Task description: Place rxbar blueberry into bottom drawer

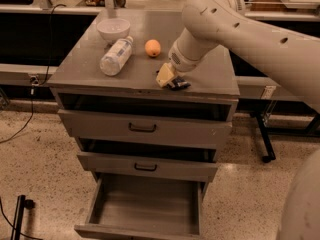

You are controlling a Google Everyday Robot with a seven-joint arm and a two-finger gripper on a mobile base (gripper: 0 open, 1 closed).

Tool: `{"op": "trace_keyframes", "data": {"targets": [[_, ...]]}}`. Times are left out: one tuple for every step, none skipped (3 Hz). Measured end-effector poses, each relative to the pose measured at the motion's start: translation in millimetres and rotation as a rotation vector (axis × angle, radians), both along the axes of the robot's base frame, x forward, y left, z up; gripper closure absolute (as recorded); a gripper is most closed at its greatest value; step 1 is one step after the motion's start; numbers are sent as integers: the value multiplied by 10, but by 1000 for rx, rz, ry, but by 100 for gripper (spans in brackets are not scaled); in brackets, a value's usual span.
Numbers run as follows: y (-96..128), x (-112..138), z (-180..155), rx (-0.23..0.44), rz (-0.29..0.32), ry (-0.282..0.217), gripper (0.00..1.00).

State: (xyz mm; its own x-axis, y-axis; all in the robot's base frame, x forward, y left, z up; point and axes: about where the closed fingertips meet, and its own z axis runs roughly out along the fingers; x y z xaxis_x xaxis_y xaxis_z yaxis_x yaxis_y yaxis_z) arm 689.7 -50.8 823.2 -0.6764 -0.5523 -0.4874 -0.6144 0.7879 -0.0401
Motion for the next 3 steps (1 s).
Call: {"op": "trace_keyframes", "data": {"targets": [[0,0,52,0,0,0,89],[0,0,55,0,0,0,100],[11,-69,210,79,52,-56,100]]}}
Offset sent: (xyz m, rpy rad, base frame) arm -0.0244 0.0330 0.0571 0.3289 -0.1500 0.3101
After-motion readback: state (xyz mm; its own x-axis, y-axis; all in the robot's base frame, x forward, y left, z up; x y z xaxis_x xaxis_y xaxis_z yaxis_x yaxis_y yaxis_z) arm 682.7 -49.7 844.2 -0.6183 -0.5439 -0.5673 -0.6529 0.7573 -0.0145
